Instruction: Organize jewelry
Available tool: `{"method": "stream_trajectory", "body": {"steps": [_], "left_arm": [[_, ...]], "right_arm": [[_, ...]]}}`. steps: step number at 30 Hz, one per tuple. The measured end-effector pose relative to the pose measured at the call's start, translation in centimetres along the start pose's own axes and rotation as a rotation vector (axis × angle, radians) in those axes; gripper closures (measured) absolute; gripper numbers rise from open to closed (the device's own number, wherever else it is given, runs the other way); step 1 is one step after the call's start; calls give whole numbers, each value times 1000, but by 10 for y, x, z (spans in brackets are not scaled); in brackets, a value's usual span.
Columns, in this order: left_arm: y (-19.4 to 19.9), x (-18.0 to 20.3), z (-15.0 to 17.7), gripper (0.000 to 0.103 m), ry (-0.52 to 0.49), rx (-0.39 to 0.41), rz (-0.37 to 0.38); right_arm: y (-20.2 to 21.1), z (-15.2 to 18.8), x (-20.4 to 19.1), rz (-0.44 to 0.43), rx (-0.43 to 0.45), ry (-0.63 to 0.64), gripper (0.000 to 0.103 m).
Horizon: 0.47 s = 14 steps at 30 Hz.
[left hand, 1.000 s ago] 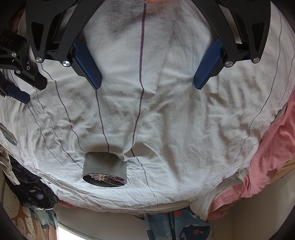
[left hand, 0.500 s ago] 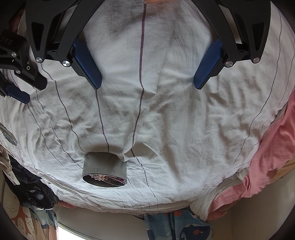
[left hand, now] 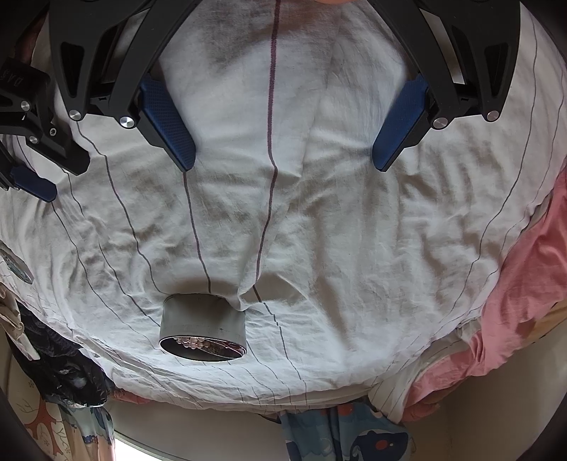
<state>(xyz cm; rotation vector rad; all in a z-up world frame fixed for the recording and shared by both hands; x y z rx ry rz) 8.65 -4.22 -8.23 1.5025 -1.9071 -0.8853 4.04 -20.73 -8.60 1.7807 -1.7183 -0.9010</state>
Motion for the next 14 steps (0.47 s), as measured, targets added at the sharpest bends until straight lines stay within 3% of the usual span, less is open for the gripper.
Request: {"method": "stream_trajectory", "body": {"steps": [6, 14], "left_arm": [[1, -8, -5, 7, 12, 7, -48], [-2, -10, -3, 7, 19, -7, -58]], "right_arm": [[0, 0, 0, -2, 1, -1, 27], [0, 0, 0, 0, 0, 0, 27]]}}
Point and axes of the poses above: each gripper's, at about its wrist camera, not at the fingertips, and y roughly against the way its jaws point, x to its right, z to its underside, the point moved 10 cm from there along -y, roughly the way its jaws point, and after that the axes turned 4 degrees about z, right-handed, at the moved point
